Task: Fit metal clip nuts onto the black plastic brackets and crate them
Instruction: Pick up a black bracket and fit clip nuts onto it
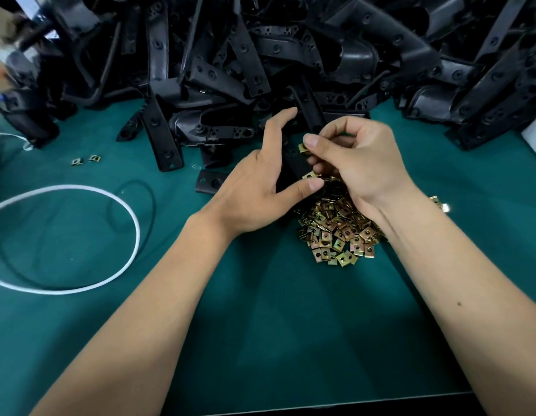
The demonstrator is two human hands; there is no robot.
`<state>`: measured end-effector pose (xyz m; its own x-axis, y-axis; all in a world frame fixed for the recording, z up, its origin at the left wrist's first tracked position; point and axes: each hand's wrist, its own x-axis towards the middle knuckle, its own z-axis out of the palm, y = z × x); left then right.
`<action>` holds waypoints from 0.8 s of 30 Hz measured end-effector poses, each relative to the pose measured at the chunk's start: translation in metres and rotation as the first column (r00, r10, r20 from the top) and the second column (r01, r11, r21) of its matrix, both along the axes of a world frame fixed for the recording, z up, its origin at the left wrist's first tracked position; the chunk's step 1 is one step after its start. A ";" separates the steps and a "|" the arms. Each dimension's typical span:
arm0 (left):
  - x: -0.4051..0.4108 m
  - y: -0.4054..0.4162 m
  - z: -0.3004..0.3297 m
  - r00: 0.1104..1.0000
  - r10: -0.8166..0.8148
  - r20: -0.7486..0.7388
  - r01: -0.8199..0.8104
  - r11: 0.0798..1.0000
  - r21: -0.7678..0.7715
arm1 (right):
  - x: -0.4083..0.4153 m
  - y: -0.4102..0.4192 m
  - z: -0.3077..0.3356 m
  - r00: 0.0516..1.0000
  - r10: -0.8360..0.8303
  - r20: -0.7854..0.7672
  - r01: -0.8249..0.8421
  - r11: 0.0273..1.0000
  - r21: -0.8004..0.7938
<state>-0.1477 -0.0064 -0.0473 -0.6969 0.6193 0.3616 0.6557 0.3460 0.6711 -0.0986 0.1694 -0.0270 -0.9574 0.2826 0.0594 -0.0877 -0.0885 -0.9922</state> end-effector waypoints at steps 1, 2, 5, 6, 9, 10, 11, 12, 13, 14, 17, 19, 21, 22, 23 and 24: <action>0.000 0.000 0.000 1.000 0.001 -0.010 -0.001 1.000 -0.004 | -0.001 -0.001 0.000 1.000 -0.001 -0.009 0.002 1.000 0.017; 0.000 0.000 0.000 1.000 -0.005 -0.008 0.005 1.000 -0.008 | -0.001 -0.001 0.000 1.000 -0.001 -0.018 0.002 0.999 0.036; 0.000 0.000 0.003 0.999 -0.026 0.026 0.026 1.000 -0.015 | -0.003 0.000 0.000 0.999 0.004 -0.035 -0.001 0.997 0.082; 0.001 0.001 0.004 1.000 -0.020 0.022 0.020 1.000 -0.019 | -0.003 0.000 0.000 0.999 0.007 -0.036 -0.003 0.995 0.095; 0.003 0.001 0.005 1.000 0.008 0.008 -0.007 0.999 -0.039 | -0.004 0.003 0.001 0.999 0.034 -0.019 -0.031 0.989 0.144; 0.003 0.001 0.005 1.000 0.017 0.004 -0.016 0.999 -0.051 | -0.004 0.004 0.002 0.999 0.046 -0.009 -0.044 0.985 0.165; 0.003 0.001 0.006 1.000 0.020 0.001 -0.020 0.998 -0.065 | -0.004 0.005 0.004 0.998 0.059 -0.002 -0.058 0.981 0.185; 0.004 0.002 0.007 1.000 0.017 0.001 -0.017 0.997 -0.079 | -0.004 0.007 0.005 0.997 0.073 0.001 -0.072 0.976 0.205; 0.004 0.002 0.008 1.000 0.014 0.004 -0.013 0.996 -0.091 | -0.005 0.008 0.007 0.996 0.088 -0.001 -0.086 0.970 0.226; 0.005 0.003 0.010 1.000 0.012 0.006 -0.011 0.995 -0.103 | -0.005 0.009 0.009 0.994 0.105 -0.005 -0.101 0.964 0.247; 0.007 0.004 0.015 1.000 0.004 0.008 -0.003 0.991 -0.135 | -0.006 0.013 0.013 0.987 0.162 0.001 -0.156 0.948 0.278; 0.009 0.004 0.017 1.000 -0.010 0.002 0.010 0.990 -0.144 | -0.007 0.015 0.014 0.980 0.199 0.024 -0.197 0.937 0.289; 0.010 0.004 0.017 1.000 -0.015 -0.025 0.011 0.989 -0.149 | -0.008 0.016 0.015 0.977 0.209 0.033 -0.210 0.930 0.303; 0.010 0.004 0.017 0.999 -0.011 -0.039 0.005 0.989 -0.149 | -0.009 0.016 0.015 0.979 0.204 0.028 -0.202 0.928 0.313; 0.010 0.004 0.017 0.999 -0.003 -0.052 -0.004 0.989 -0.146 | -0.009 0.016 0.014 0.981 0.195 0.017 -0.190 0.928 0.320; 0.010 0.004 0.017 0.998 0.006 -0.066 -0.016 0.990 -0.143 | -0.009 0.016 0.014 0.982 0.187 0.005 -0.179 0.930 0.321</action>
<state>-0.1379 -0.0021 -0.0300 -0.6819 0.6604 0.3146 0.6921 0.4432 0.5697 -0.1075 0.1852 -0.0129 -0.9877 0.0648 0.1424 -0.1255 0.2152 -0.9685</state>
